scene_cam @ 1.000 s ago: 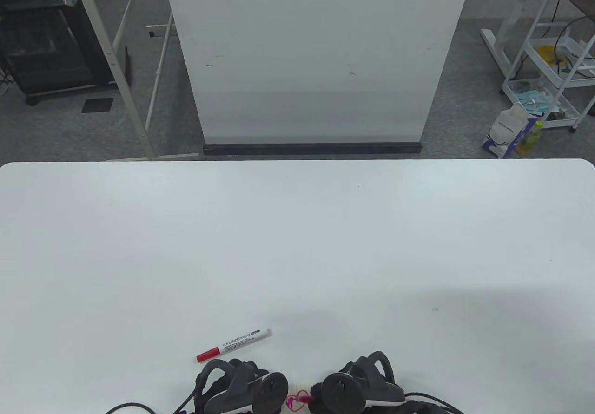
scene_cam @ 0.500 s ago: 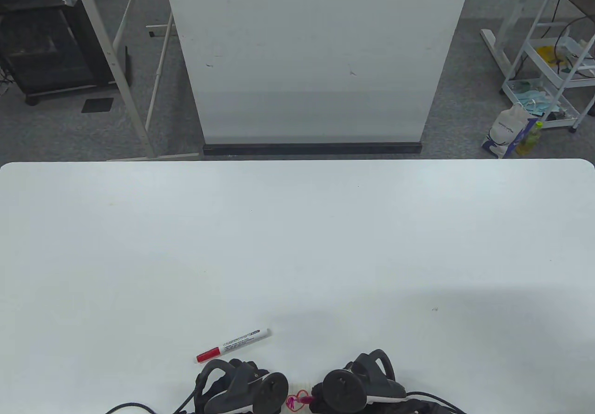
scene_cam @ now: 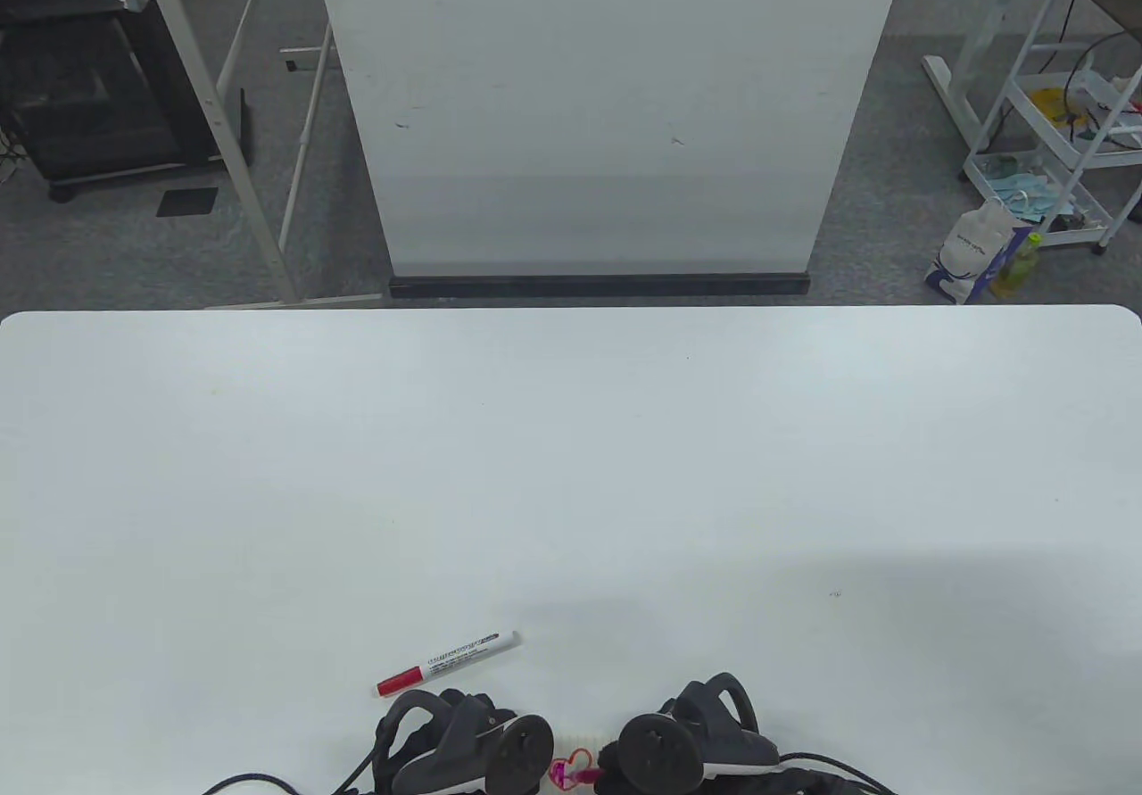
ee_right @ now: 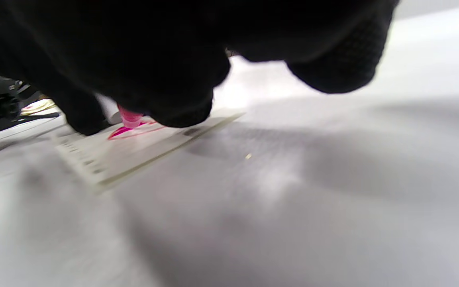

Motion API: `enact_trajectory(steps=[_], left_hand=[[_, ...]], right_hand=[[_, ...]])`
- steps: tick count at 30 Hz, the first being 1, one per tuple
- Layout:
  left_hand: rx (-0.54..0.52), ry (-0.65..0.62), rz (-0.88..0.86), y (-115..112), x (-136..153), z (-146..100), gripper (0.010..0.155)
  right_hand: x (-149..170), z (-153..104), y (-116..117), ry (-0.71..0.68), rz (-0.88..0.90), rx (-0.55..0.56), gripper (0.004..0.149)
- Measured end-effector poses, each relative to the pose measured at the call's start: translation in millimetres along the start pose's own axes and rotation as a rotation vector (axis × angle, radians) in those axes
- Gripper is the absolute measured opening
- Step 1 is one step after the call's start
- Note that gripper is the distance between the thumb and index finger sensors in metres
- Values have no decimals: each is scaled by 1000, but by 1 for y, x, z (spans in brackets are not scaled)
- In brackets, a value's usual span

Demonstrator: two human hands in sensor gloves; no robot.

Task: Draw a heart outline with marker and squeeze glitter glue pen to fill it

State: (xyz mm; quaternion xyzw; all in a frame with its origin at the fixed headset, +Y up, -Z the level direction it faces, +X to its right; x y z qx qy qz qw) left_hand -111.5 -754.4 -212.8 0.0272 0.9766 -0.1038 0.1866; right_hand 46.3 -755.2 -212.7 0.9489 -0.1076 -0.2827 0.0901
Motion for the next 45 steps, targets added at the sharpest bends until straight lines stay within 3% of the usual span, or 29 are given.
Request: enact_trajectory(steps=[7,13,18,23,28,33,39,45], left_hand=[[0,0,0,0,0,0,47],[0,0,1,0,0,0,47],[0,1,2,0,0,0,47],[0,1,2,0,0,0,47],[1,1,2,0,0,0,47],[0,1,3,0,0,0,47],[0,2,4,0,0,0,47],[-1,2,4,0,-1,0,47]], right_hand=[[0,1,3,-55,40,-99,49],[2,1,-2,-10,-21,11,49],[0,0,3,-59,49,-98,49],[2,1,-2,-6,-16,11,49],[1,1,3,-60,64,-115,49],[3,1,-2,-18,-20,0,49],[3,2,2,-64,50,-104,49],[6,3,-2,-23,-3,-13,50]])
Point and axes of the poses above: the tracker on the back of each hand, its own x axis roughly to the little-finger side, its own z axis roughly from the wrist to the fingertips, y = z × x, the point moved 2 cm from there along z, roughly from the wrist to the fingertips, and after that the axes turned 11 degrees about y, right-handed, at the moved point
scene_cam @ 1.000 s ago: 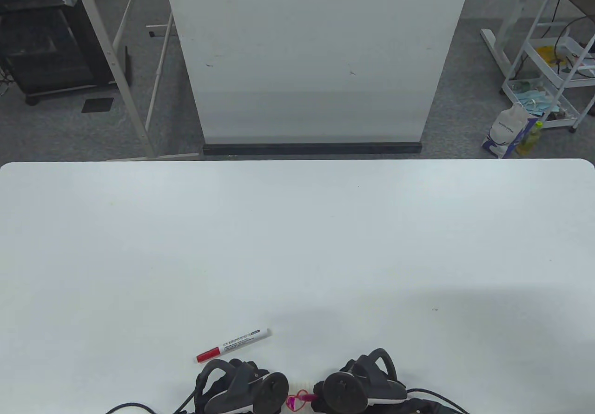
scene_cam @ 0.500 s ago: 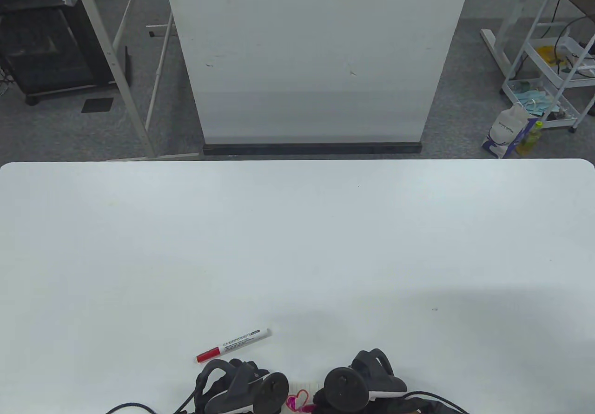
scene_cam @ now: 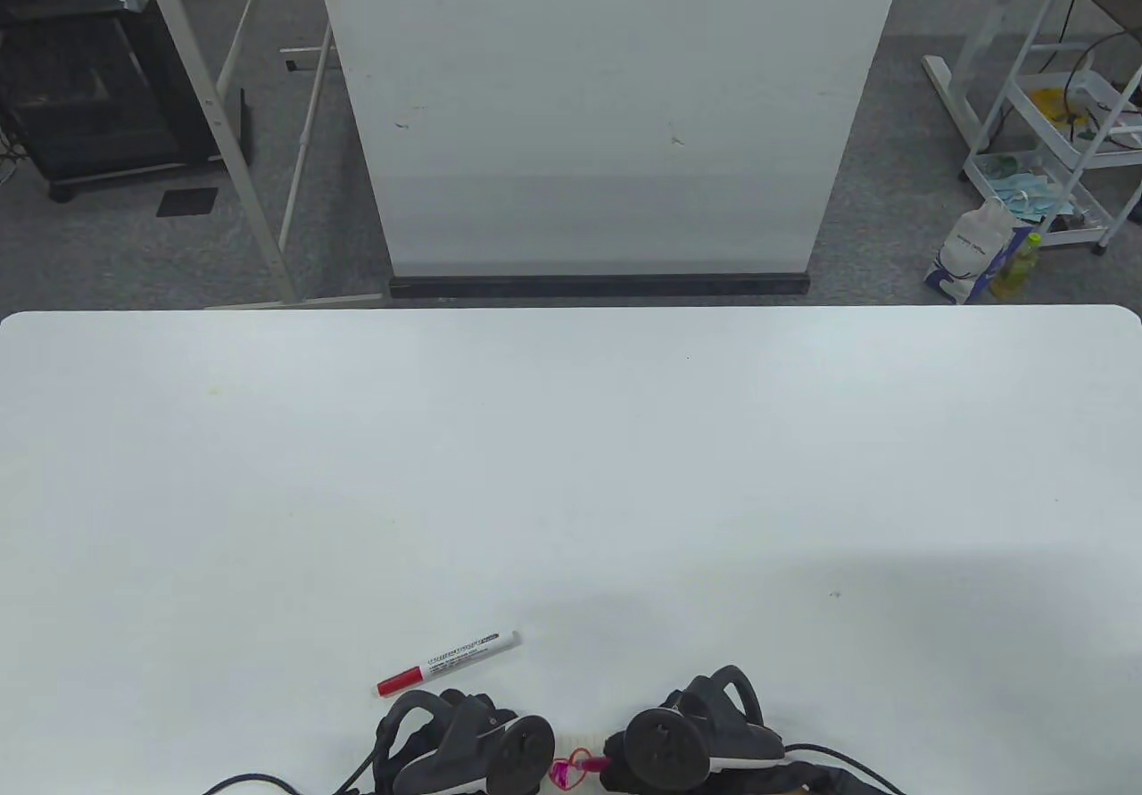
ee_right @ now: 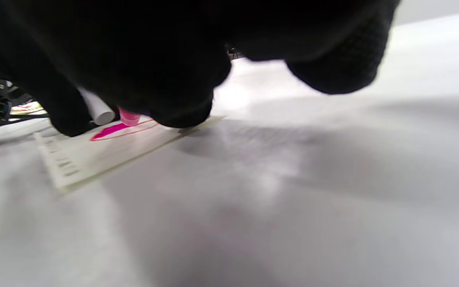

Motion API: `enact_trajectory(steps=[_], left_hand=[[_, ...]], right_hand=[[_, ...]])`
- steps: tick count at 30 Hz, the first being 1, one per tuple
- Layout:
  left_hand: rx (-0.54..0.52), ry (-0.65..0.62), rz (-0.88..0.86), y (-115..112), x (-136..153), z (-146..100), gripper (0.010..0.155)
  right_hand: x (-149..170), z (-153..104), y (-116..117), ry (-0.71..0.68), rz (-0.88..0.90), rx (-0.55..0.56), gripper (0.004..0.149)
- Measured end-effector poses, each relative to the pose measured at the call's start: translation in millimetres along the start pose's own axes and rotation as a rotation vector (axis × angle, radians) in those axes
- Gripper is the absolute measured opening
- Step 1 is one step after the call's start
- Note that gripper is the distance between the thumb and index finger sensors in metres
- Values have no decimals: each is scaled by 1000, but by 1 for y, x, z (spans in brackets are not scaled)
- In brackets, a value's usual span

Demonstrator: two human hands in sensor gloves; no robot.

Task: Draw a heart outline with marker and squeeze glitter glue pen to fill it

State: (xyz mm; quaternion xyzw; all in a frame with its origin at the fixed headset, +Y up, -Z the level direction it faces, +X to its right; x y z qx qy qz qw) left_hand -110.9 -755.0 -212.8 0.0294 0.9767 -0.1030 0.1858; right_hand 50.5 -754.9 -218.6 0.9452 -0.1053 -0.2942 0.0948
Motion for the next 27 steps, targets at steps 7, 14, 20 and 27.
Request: enact_trajectory(steps=[7,14,20,27], left_hand=[[0,0,0,0,0,0,47],[0,1,0,0,0,0,47],[0,1,-1,0,0,0,47],[0,0,0,0,0,0,47]], right_hand=[[-2,-1,2,-22,31,-62,50],[-3,-1,5,-61,59,-111,50],[-2,-1,0,-11,-18,5,50],[-4,-1,3,-44,28,-74,50]])
Point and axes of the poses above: the tracker on the back of each hand, its own x axis roughly to the little-finger side, its own z axis roughly from the wrist to the fingertips, y = z × x, the point moved 2 cm from there along z, roughly from the wrist to the fingertips, and after that the axes turned 11 degrees about y, right-handed, at the moved point
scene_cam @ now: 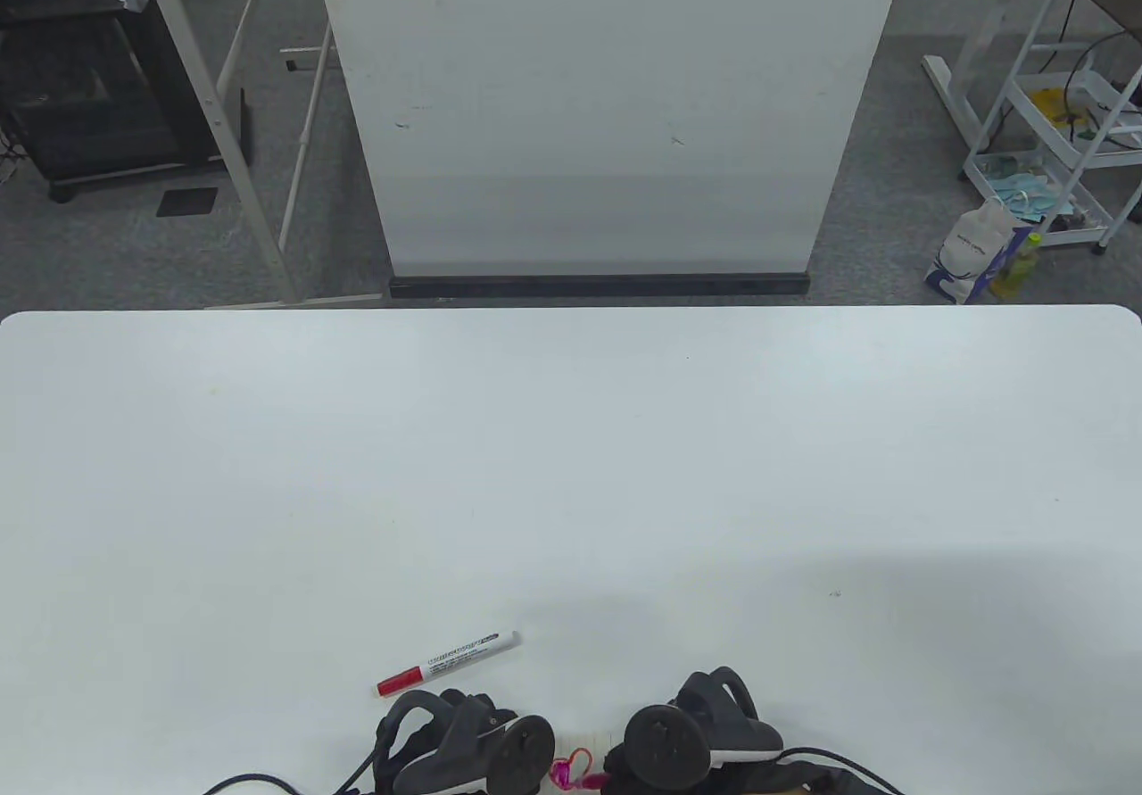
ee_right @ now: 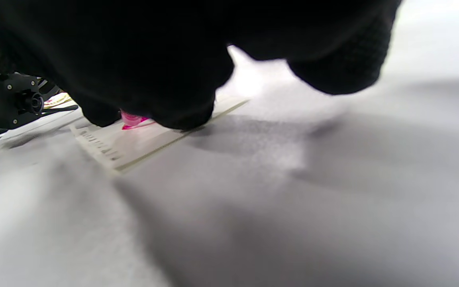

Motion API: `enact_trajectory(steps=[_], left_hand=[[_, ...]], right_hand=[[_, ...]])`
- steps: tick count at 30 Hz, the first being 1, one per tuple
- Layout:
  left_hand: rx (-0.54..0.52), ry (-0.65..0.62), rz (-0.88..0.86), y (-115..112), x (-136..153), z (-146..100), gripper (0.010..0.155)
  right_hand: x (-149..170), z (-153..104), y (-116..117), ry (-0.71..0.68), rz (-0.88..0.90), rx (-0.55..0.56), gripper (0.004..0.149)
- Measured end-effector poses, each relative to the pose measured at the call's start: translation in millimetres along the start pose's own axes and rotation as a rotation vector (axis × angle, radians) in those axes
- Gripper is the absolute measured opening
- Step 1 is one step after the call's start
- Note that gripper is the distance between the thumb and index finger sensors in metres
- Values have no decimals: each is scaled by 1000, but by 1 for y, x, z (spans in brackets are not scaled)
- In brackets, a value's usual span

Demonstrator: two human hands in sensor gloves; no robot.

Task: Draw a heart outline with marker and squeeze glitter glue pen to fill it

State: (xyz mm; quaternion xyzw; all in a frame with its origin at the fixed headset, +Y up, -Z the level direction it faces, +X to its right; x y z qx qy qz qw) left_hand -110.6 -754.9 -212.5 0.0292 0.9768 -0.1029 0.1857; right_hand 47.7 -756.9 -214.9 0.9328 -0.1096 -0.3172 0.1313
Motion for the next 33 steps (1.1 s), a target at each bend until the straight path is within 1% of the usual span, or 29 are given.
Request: enact_trajectory(steps=[2,3,5,7,8,10,12,13,17,19,21,23,24,28,30,31,32,33], left_hand=[[0,0,0,0,0,0,47],[-1,0,0,0,0,0,47],[0,0,0,0,0,0,47],[0,0,0,0,0,0,47],[0,-1,-1,0,0,0,47],[0,-1,-1,0,0,0,47],[0,-1,-1,0,0,0,47],[-1,-1,-1,0,0,0,47],[0,-1,0,0,0,0,47],[0,-1,0,0,0,0,47],[0,-1,-1,0,0,0,47],[-1,-1,0,0,0,0,47],[-1,0,0,0,0,0,47],[0,0,0,0,0,0,47],[0,0,0,0,0,0,47],[-1,-1,0,0,0,0,47],[0,0,-1,0,0,0,47],[0,0,-1,0,0,0,47]], right_hand=[[1,-1,-2,29,-24,61,50],[2,0,-3,33,-52,74,50],[2,0,-3,30,-28,57,50],[1,1,1,-16,15,-27,50],[1,0,1,-6,34,-25,50],[1,0,0,-2,-7,6,50],[3,0,-4,26,-53,70,50],[3,0,-5,30,-57,73,50],[3,0,-1,-6,3,-6,50],[2,0,-1,-14,0,-7,50],[3,0,-1,-6,-14,17,50],[4,-1,-5,25,-51,80,50],[4,-1,-6,26,-65,85,50],[2,-1,1,-21,28,-24,50],[1,-1,-1,-13,-6,3,50],[1,-1,-2,0,-24,25,50],[2,-1,-4,17,-52,69,50],[2,-1,-6,23,-77,80,50]])
Point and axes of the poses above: the tracker on the back of each hand, its own x axis roughly to the little-finger side, its own z axis roughly from the wrist to the fingertips, y = z × x, the point moved 2 cm from there along z, roughly from the wrist to the fingertips, and after that the axes turned 11 degrees about y, right-handed, at the moved point
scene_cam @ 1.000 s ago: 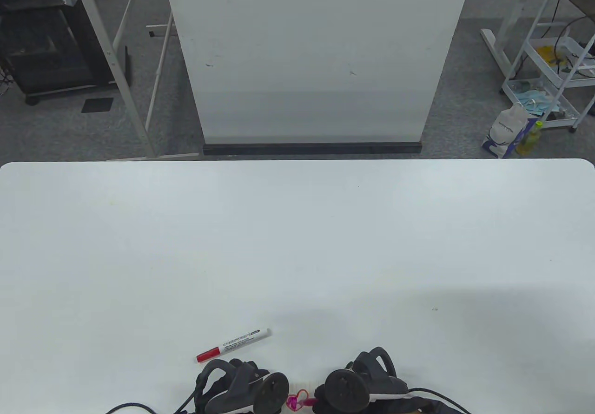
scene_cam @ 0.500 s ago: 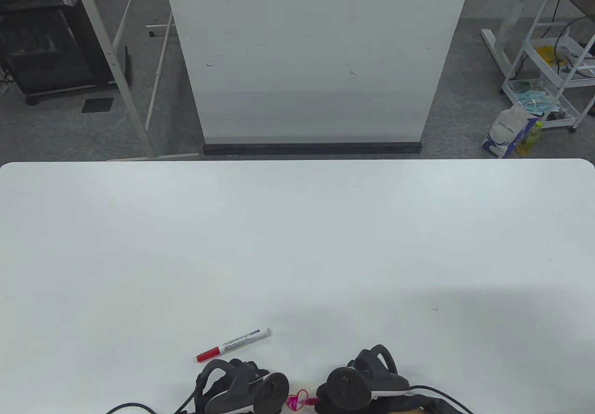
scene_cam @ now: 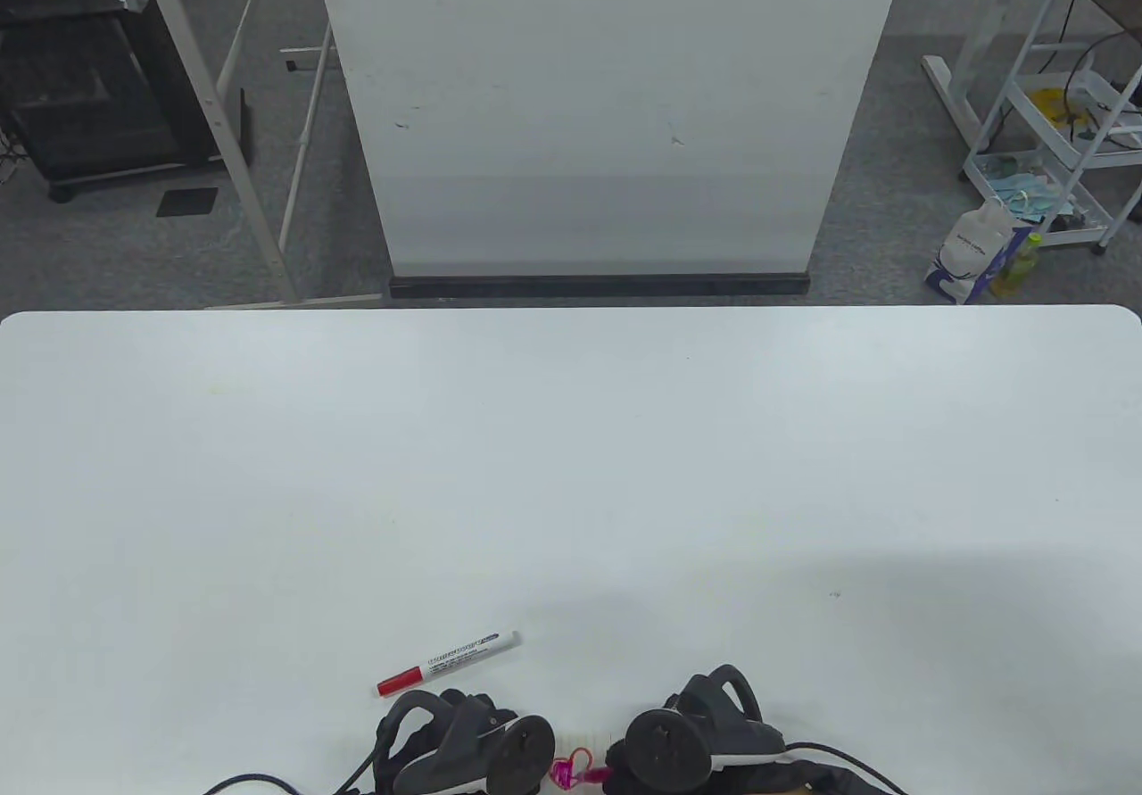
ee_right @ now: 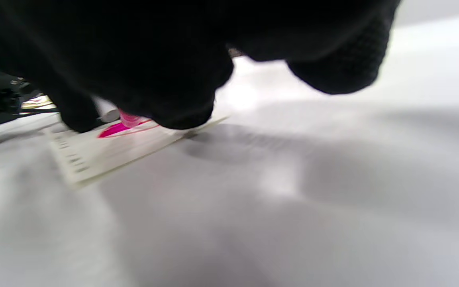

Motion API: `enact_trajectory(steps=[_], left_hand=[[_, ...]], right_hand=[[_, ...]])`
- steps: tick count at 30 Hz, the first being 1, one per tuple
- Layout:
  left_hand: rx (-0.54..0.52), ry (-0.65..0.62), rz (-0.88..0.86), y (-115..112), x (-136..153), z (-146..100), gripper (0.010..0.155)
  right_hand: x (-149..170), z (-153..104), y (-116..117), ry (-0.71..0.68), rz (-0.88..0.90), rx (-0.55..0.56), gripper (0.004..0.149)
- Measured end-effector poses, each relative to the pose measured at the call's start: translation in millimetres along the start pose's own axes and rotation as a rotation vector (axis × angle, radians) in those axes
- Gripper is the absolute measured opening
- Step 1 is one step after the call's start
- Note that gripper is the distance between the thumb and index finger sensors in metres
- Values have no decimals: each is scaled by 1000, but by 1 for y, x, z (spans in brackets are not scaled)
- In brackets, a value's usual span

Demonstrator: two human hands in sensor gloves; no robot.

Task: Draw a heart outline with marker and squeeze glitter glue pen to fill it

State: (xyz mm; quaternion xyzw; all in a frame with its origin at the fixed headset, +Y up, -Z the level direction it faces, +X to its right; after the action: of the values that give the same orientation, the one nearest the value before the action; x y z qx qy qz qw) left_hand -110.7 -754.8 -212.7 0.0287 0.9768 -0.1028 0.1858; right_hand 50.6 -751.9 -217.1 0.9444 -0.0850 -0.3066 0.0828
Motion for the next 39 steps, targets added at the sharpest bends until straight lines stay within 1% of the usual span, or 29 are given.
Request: enact_trajectory(steps=[1,5,6,7,10,11,13,15,17,20,22,24,25,28,30,31,32,35,36,39], left_hand=[[0,0,1,0,0,0,47],[0,1,2,0,0,0,47],[0,1,2,0,0,0,47],[0,1,3,0,0,0,47],[-1,1,3,0,0,0,47],[-1,1,2,0,0,0,47],[-1,2,5,0,-1,0,47],[-1,1,3,0,0,0,47],[-1,1,3,0,-1,0,47],[-1,1,3,0,0,0,47],[-1,1,3,0,-1,0,47],[-1,2,5,0,-1,0,47],[-1,1,4,0,-1,0,47],[-1,1,4,0,-1,0,46],[-1,1,3,0,-1,0,47],[-1,1,3,0,-1,0,47],[-1,1,3,0,-1,0,47],[-1,1,3,0,-1,0,47],[-1,1,3,0,-1,0,47],[-1,1,3,0,-1,0,46]], right_hand=[[0,0,-1,-1,-1,-1,50],[-1,-1,4,-56,63,-80,50],[-1,-1,3,-53,60,-82,50],[-1,-1,3,-48,51,-67,50],[2,-1,-2,-5,-16,28,50],[3,-1,-2,-4,-22,26,50],[2,-1,-1,-19,15,-13,50],[0,-1,4,-58,81,-95,50],[-1,-1,3,-53,61,-76,50],[2,0,-1,-9,-11,15,50],[4,1,-1,-12,4,-6,50],[2,1,3,-54,62,-84,50],[2,0,4,-56,72,-92,50],[2,0,1,-31,30,-49,50],[3,1,-1,-7,-13,10,50],[4,1,-2,-3,-20,14,50],[5,1,-2,-7,-3,2,50],[3,1,2,-54,61,-86,49],[3,1,3,-52,69,-95,50],[6,1,1,-19,43,-38,50]])
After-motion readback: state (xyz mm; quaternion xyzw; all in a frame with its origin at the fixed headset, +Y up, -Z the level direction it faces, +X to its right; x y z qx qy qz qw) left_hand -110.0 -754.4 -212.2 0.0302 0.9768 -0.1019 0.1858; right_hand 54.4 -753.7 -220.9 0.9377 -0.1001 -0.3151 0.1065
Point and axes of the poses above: the tracker on the back of each hand, its own x axis roughly to the little-finger side, its own z axis roughly from the wrist to the fingertips, y = z × x, the point moved 2 cm from there along z, roughly from the wrist to the fingertips, and after that the axes turned 11 degrees about y, right-handed, at the moved point
